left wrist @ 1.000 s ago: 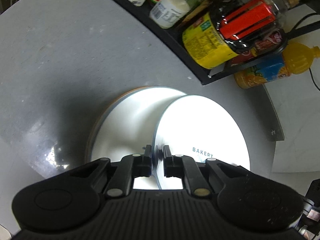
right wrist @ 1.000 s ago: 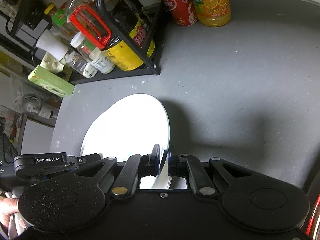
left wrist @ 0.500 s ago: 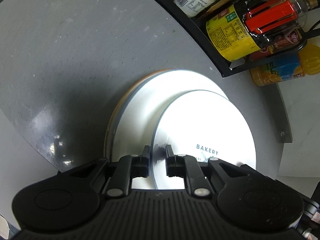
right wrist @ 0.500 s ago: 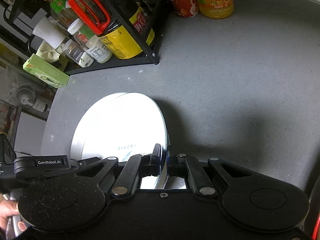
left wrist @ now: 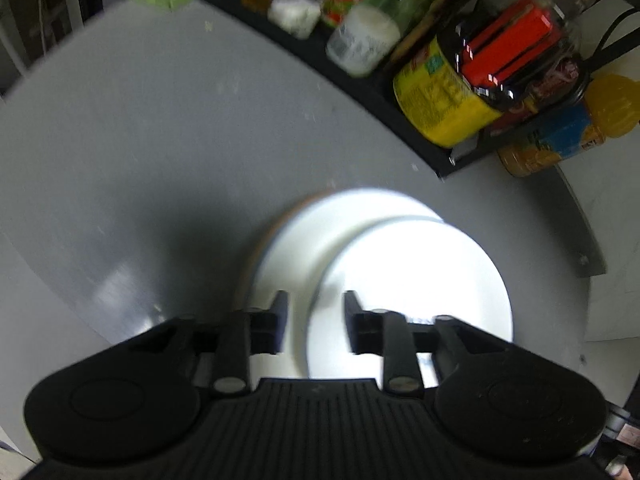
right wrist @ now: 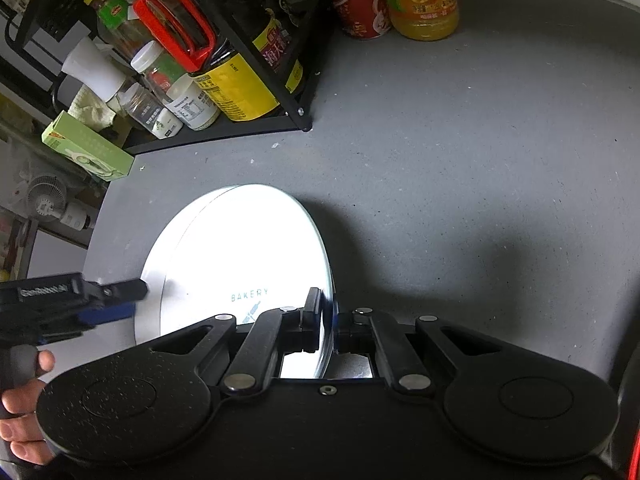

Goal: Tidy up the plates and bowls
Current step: 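Lower the 'BAKERY' plate onto the plate stack and open both grippers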

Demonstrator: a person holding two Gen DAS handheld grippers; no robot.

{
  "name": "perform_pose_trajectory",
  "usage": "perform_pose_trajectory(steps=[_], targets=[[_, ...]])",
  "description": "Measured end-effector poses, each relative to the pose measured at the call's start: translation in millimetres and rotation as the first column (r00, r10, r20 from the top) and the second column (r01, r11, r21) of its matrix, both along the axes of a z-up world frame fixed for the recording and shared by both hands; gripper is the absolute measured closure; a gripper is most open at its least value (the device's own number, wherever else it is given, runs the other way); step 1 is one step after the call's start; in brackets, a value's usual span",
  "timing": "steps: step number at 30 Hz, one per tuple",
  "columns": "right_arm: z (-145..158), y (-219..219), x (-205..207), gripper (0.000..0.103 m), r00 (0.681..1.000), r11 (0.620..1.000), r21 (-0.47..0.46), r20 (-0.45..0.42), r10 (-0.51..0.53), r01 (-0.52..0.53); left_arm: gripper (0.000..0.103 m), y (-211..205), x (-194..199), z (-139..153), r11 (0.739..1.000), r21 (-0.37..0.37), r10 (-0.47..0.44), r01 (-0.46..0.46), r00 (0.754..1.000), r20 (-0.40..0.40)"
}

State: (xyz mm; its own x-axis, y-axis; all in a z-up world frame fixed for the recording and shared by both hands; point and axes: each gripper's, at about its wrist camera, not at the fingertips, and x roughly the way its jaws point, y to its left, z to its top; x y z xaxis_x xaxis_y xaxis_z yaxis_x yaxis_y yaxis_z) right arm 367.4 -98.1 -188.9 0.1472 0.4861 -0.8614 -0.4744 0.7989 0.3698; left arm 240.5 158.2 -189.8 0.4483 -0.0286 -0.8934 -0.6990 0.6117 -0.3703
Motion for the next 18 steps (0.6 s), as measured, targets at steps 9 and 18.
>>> perform_pose_trajectory(steps=[9,18], targets=[[-4,3,-4,0.096,1.0,1.0,-0.011,0.021,0.001,0.0,0.05,5,-7,-8,1.0,0.023,0.023,-0.022,0.999,-0.047],[-12,13,-9,0.088,1.0,0.999,-0.047,0.01,-0.015,0.016,0.053,1,-11,-30,0.999,-0.008,0.04,-0.041,0.996,-0.076]])
